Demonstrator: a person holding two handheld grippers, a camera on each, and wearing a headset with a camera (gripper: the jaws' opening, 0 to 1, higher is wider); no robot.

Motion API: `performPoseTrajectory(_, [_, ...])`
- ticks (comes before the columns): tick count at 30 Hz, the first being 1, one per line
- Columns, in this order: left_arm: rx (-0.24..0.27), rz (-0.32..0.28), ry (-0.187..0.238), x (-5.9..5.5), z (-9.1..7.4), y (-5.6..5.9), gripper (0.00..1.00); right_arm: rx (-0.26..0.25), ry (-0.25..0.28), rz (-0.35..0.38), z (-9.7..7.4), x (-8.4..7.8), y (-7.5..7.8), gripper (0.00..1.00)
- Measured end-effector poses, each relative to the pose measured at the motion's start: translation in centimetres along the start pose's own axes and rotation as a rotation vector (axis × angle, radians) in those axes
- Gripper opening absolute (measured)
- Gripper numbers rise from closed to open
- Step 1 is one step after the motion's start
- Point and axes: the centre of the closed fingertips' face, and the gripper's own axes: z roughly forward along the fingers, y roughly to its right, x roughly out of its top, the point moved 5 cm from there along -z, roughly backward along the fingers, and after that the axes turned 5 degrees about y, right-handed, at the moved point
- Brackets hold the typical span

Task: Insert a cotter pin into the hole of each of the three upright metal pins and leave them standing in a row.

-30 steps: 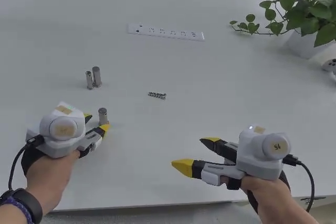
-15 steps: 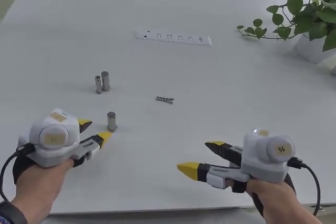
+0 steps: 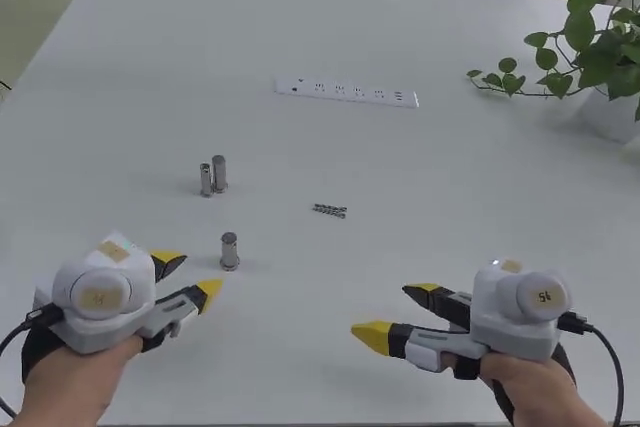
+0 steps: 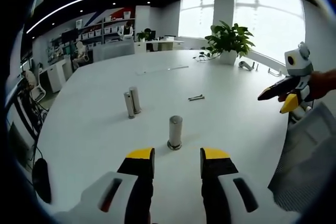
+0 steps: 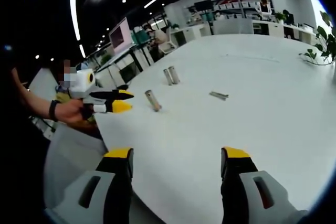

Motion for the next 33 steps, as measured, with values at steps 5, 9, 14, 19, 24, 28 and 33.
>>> performPoseTrajectory(5, [-0.007,-0.004,0.007,0.0,0.0,-0.1,0.34,0.003,-0.008,-0.011,0.5,0.3,0.4,0.69])
performPoseTrajectory(9, [-0.014,0.0,0.009,0.1,-0.2,0.1,0.35,0.006,-0.014,-0.019,0.8,0.5,0.6,0.69])
performPoseTrajectory(14, [-0.02,-0.006,0.016,0.2,-0.3,0.1,0.35,0.01,-0.029,-0.028,1.3,0.5,1.1,0.68])
performPoseTrajectory(19, [-0.032,-0.013,0.018,0.2,-0.5,0.5,0.36,0.01,-0.052,-0.046,2.2,1.0,1.9,0.66])
performPoseTrajectory(24, [-0.044,-0.02,0.019,0.2,-0.8,0.8,0.37,0.018,-0.083,-0.08,3.7,1.9,2.8,0.64])
performPoseTrajectory(28, [-0.046,-0.019,0.024,0.5,-1.0,0.9,0.36,0.023,-0.115,-0.112,4.7,2.4,3.5,0.63])
performPoseTrajectory(33, [-0.046,-0.015,0.033,0.9,-1.2,0.9,0.36,0.037,-0.156,-0.16,6.2,3.1,4.2,0.62])
